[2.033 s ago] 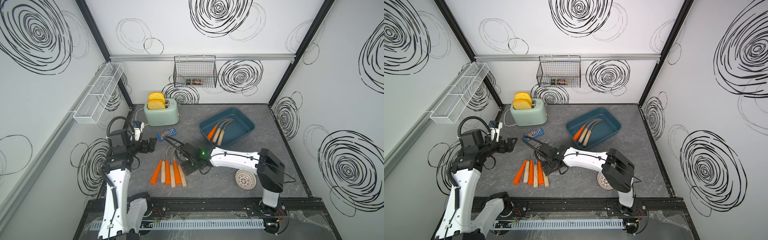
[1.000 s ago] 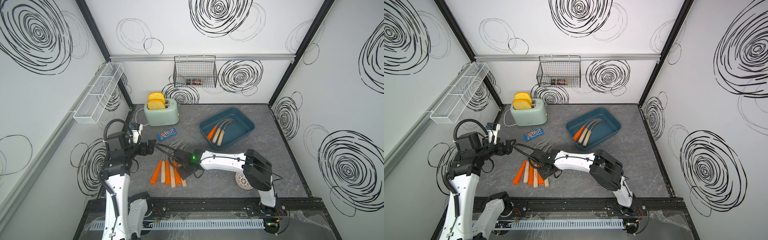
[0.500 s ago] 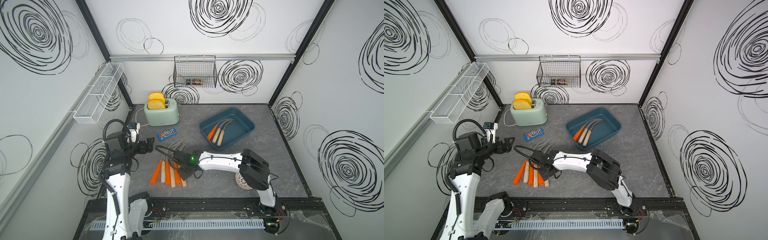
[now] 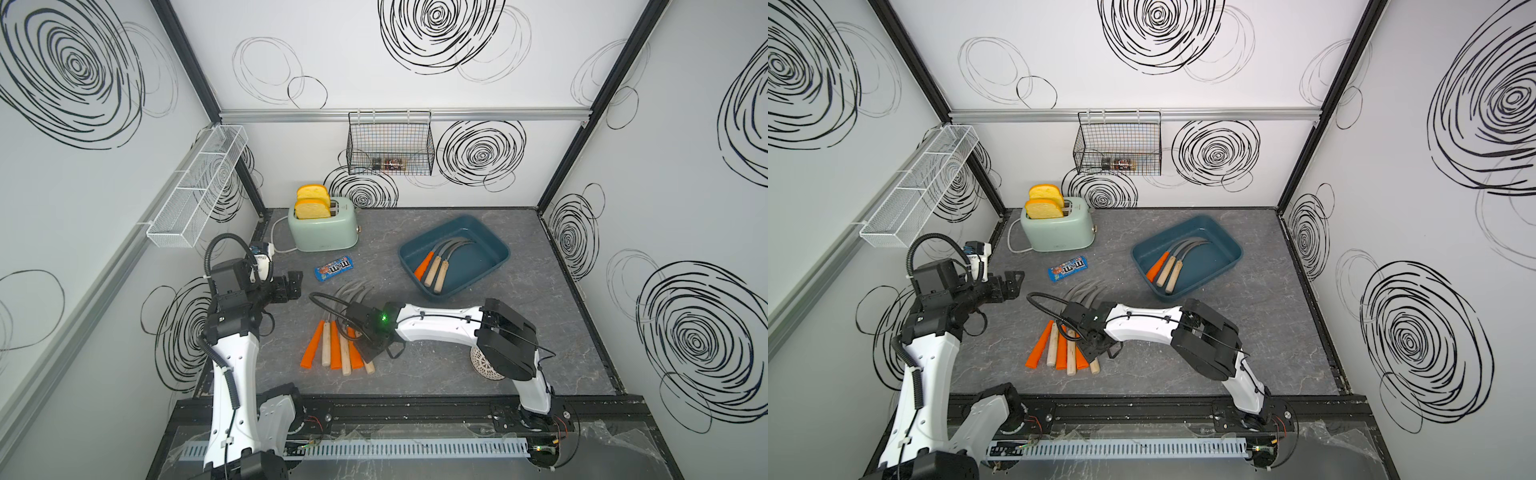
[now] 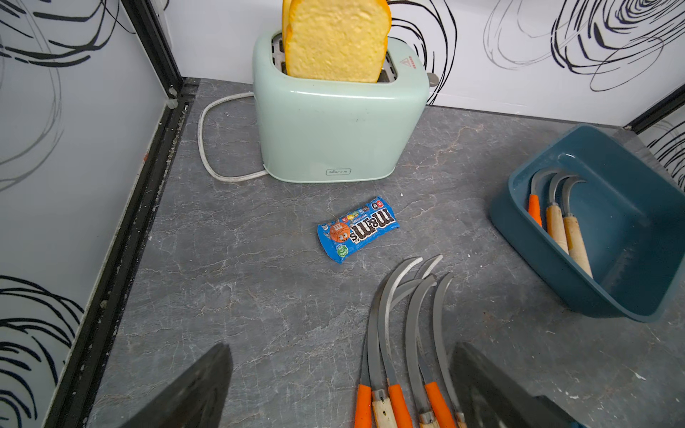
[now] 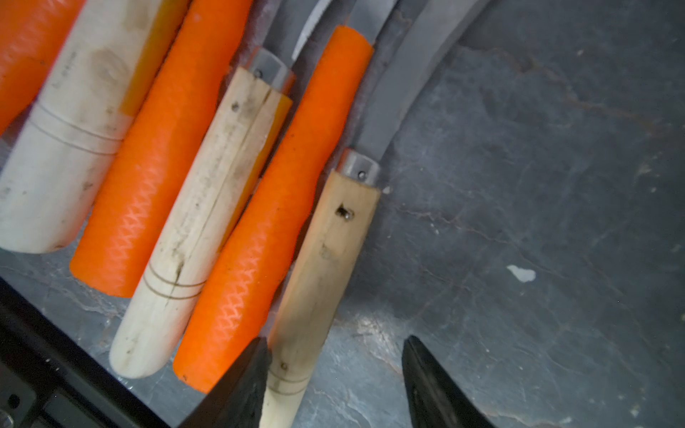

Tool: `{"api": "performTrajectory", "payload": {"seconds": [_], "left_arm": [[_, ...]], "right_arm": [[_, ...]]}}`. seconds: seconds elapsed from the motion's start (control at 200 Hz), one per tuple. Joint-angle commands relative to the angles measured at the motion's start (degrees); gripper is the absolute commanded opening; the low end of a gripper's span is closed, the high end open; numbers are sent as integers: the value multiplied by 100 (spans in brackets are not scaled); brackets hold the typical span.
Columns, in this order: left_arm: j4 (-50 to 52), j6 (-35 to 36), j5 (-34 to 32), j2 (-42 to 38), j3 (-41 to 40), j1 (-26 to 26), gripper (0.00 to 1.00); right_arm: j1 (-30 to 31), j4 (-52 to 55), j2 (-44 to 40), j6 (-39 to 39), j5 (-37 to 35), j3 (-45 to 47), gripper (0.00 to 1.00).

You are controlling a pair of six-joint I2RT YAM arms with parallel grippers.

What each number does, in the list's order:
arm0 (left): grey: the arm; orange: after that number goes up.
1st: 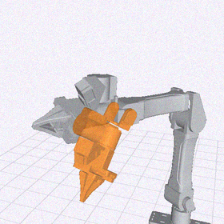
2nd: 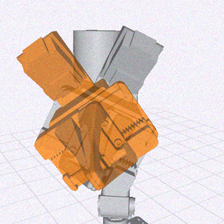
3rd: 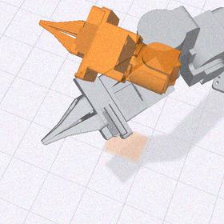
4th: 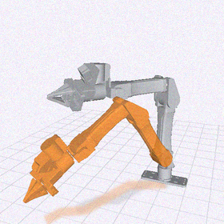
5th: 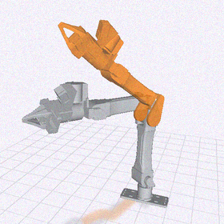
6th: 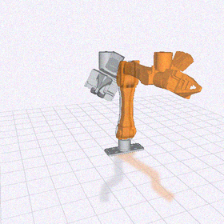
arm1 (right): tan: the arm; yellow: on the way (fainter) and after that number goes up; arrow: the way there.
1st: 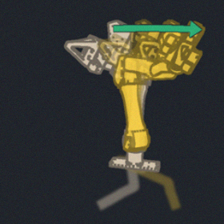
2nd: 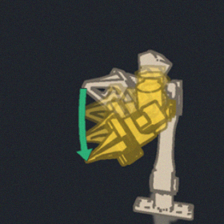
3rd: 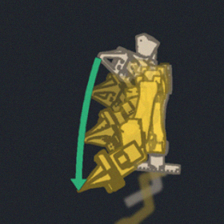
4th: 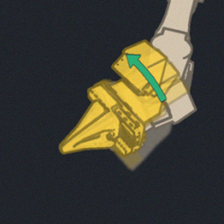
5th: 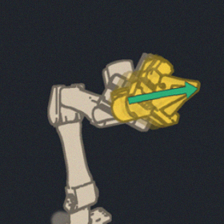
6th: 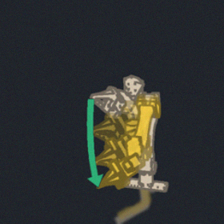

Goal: Put small sickles into storage boxes
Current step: Pick up the sickle at the center of the board.

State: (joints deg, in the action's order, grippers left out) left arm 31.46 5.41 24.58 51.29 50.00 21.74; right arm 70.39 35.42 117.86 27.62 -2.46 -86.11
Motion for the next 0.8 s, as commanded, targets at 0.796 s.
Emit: {"api": "performTrajectory", "payload": {"seconds": [0.796], "left_arm": [[-188,196,197,-31,89,143,96]], "right_arm": [[198,590,386,147,-433,-205,47]]}}
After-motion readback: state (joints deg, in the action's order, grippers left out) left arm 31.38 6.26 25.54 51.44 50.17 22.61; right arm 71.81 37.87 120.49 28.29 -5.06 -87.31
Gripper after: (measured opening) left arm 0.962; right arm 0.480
